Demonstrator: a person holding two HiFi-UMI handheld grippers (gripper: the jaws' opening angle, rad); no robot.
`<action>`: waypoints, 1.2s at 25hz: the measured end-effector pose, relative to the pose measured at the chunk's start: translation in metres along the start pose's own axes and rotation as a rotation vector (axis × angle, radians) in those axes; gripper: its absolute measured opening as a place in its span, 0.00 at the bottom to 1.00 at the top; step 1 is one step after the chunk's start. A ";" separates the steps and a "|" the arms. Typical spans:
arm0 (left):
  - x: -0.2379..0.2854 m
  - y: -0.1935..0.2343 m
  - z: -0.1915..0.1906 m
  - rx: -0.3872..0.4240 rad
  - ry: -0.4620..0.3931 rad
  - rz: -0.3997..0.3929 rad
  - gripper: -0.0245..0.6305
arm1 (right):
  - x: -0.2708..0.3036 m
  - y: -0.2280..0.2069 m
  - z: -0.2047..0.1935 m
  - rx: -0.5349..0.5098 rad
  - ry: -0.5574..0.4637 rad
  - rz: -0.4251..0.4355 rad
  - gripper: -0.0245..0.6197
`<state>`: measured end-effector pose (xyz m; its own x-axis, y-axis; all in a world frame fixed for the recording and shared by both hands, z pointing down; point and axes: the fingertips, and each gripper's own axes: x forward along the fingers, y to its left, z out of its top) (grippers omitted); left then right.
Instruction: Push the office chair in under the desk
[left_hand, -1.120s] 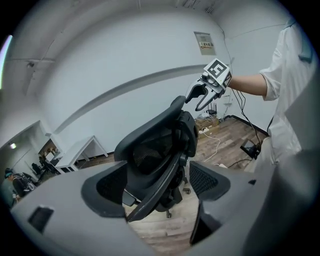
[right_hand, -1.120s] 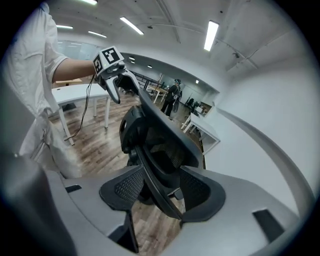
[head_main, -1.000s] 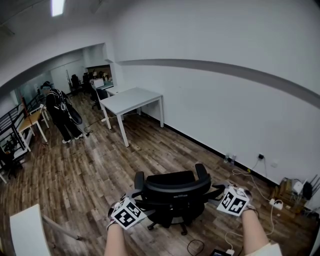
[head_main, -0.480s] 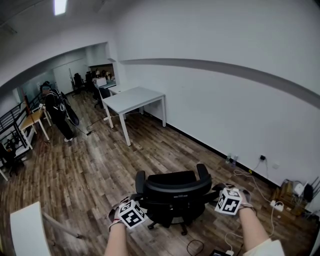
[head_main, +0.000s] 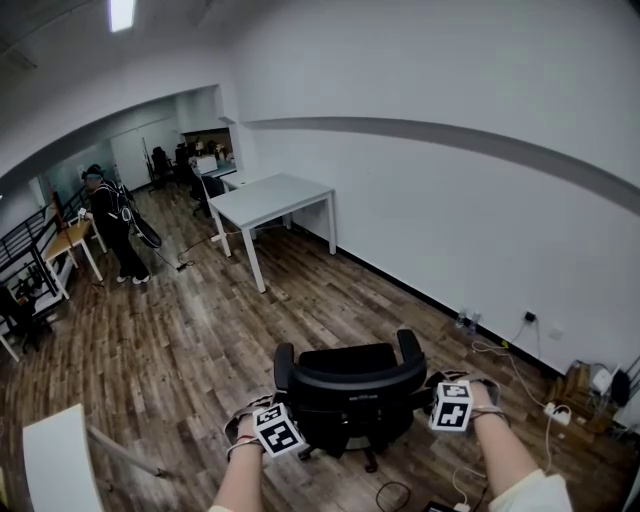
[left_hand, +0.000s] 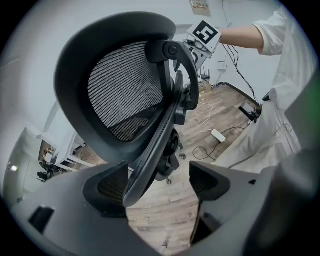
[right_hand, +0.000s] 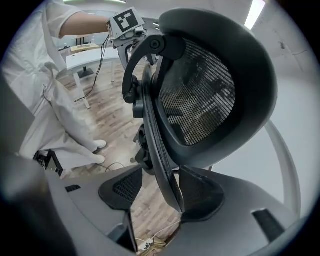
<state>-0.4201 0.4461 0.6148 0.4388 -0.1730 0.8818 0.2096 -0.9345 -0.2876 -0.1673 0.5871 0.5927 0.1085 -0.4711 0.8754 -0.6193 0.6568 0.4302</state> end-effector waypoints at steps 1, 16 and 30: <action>0.003 0.000 0.000 0.006 0.006 -0.003 0.62 | 0.004 0.001 -0.002 -0.005 0.010 0.004 0.42; 0.032 0.010 -0.013 0.043 0.115 -0.008 0.60 | 0.042 0.003 -0.019 -0.065 0.104 0.063 0.42; 0.035 0.028 -0.018 0.023 0.232 -0.033 0.33 | 0.045 -0.002 -0.017 -0.092 0.153 0.114 0.30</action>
<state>-0.4148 0.4083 0.6448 0.2197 -0.2118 0.9523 0.2414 -0.9340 -0.2635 -0.1478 0.5745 0.6345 0.1630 -0.3001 0.9399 -0.5611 0.7554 0.3385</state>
